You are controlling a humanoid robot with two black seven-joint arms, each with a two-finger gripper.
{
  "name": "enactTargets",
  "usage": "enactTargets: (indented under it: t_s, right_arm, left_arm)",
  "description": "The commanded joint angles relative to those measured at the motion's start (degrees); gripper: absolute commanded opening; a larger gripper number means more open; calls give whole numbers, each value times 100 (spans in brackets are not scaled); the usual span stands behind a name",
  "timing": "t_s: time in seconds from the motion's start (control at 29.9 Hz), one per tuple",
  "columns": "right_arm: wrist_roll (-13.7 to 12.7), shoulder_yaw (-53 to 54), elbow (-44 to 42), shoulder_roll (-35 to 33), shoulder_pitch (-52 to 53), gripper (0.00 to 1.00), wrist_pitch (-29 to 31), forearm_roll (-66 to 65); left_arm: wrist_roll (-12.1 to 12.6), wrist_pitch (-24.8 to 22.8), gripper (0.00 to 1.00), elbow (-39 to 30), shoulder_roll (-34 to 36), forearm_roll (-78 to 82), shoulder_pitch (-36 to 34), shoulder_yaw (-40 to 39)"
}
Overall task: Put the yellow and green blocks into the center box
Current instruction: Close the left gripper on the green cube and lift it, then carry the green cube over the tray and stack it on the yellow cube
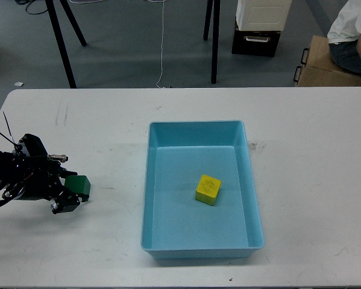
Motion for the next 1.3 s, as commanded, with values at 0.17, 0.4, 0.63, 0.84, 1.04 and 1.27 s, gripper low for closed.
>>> enactTargets:
  t_s: [0.17, 0.4, 0.63, 0.84, 1.04, 1.27]
  right_arm:
    - [-1, -8, -4, -4, -52, 98, -1, 2]
    - [-1, -43, -127, 14, -79, 98, -1, 1]
    - [-1, -52, -180, 49, -122, 98, -1, -7]
    - [-1, -158, -188, 119, -140, 98, -1, 1]
    - [-1, -202, -188, 172, -123, 98, 8, 2]
    - [-1, -210, -188, 172, -105, 98, 8, 2]
  left_arm:
    - [1, 3, 24, -70, 80, 0, -871, -50]
    - [1, -137, 24, -834, 256, 0, -1943, -15]
    - [1, -1209, 23, -1995, -147, 0, -2594, -23]
    - [1, -1567, 23, -2058, -1306, 0, -2876, 3]
    - [1, -1567, 23, -1443, -2616, 0, -2824, 47]
    - [1, -1567, 24, -214, -3566, 0, -2815, 636]
